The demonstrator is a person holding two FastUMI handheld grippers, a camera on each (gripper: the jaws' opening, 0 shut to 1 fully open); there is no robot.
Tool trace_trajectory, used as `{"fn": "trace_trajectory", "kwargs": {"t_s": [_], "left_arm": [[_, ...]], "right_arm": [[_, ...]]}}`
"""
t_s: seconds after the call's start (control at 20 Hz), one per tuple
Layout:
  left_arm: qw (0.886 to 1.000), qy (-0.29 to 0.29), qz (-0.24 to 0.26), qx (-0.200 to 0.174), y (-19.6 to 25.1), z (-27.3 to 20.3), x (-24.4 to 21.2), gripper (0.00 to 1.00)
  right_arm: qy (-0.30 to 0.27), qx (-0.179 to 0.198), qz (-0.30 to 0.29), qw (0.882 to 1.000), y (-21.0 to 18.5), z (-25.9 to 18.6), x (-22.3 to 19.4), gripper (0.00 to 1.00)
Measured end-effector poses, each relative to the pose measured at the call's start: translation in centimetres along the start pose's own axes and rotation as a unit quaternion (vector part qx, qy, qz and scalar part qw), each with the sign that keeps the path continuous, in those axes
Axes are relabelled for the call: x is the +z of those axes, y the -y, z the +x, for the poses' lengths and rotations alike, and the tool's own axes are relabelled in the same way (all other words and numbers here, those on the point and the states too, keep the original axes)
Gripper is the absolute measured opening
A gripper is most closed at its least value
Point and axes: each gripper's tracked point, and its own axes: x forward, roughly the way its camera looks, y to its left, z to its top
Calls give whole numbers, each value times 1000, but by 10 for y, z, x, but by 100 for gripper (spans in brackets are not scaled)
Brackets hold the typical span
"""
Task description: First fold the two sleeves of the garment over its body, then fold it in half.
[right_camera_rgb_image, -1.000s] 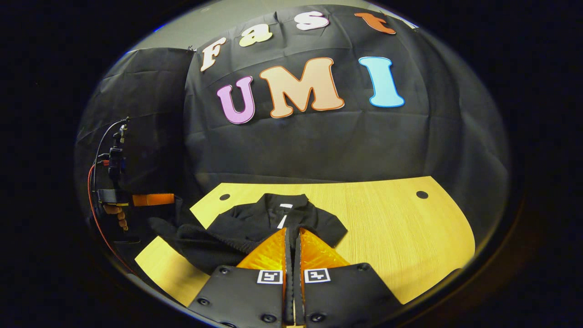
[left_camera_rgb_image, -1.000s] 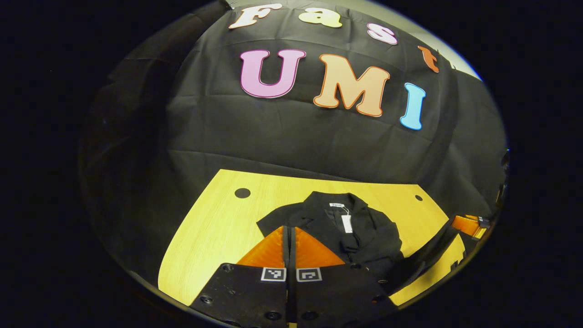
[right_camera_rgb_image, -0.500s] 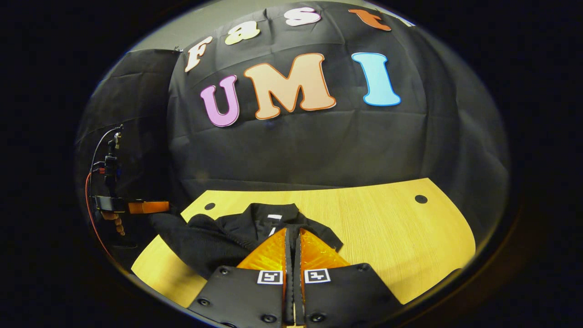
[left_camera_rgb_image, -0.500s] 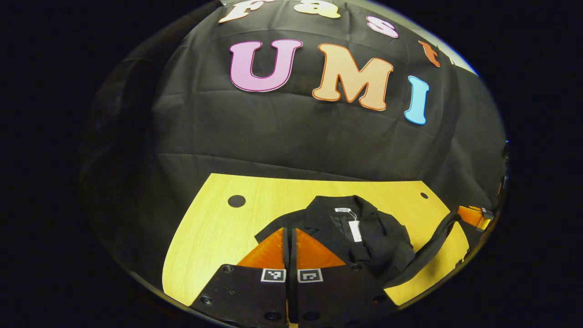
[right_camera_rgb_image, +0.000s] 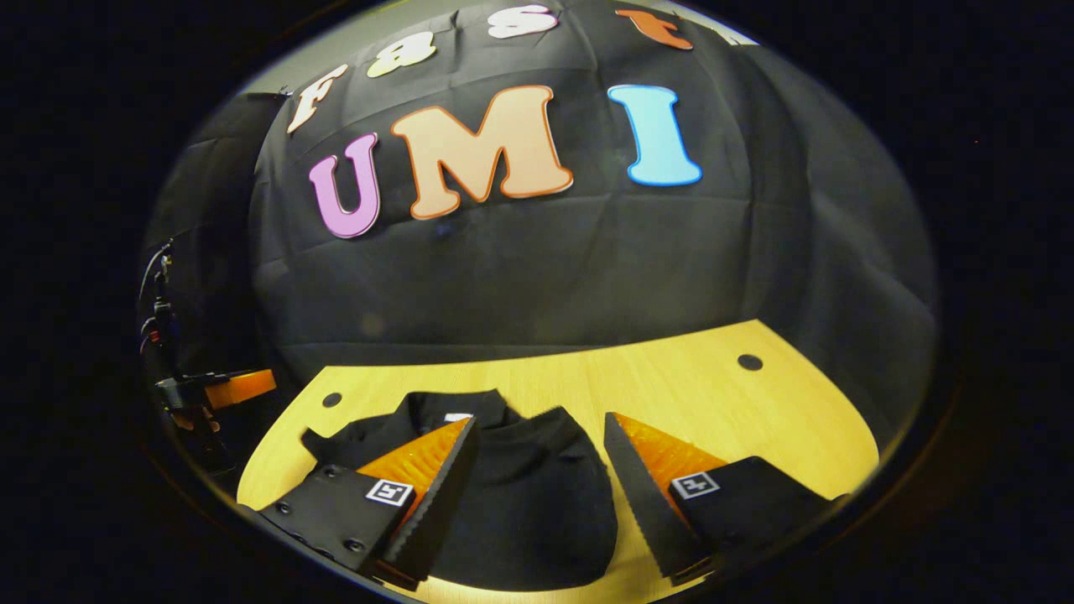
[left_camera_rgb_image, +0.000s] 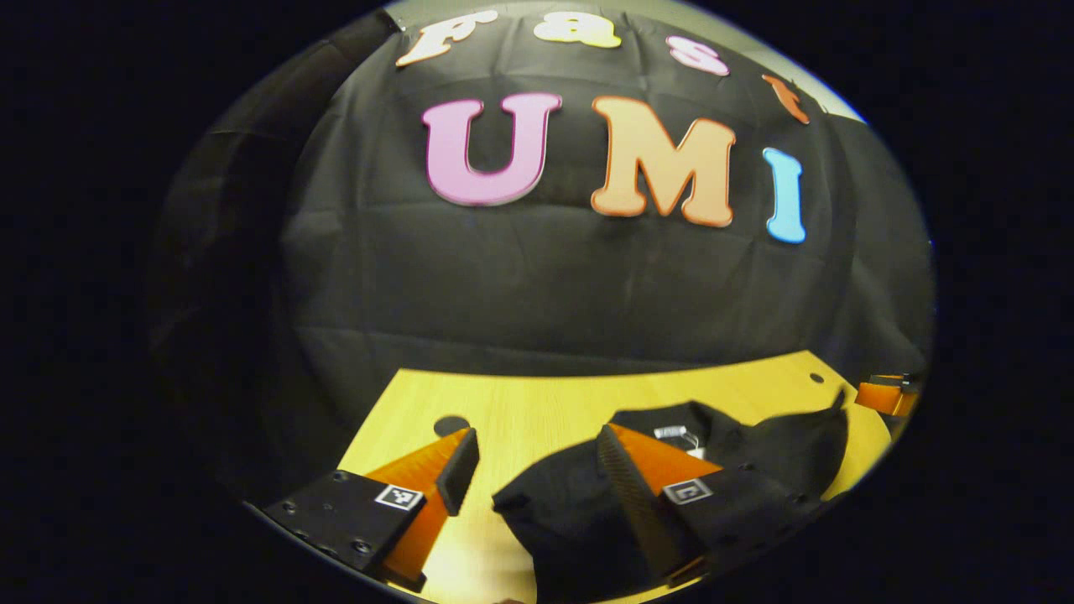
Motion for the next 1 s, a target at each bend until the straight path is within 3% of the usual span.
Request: {"fn": "trace_trajectory", "kwargs": {"t_s": [0.05,0.1,0.25,0.55,0.7,1.0], "left_arm": [[1000,11,1,-5,4,-4,9,94],[1000,16,4,-7,5,-4,10,93],[999,45,3,-14,9,-23,29,94],[994,113,4,-4,18,-94,74,93],[991,136,11,10,25,-138,83,93],[983,180,36,30,53,-234,90,92]], "right_arm": [[16,-7,-7,1000,-1,-5,9,92],[30,-14,-11,999,-1,-9,14,98],[71,-25,-10,997,-7,-33,31,98],[147,-12,-35,988,-17,-112,56,97],[168,6,-42,985,-21,-153,51,93],[194,40,-35,980,-20,-242,24,96]]}}
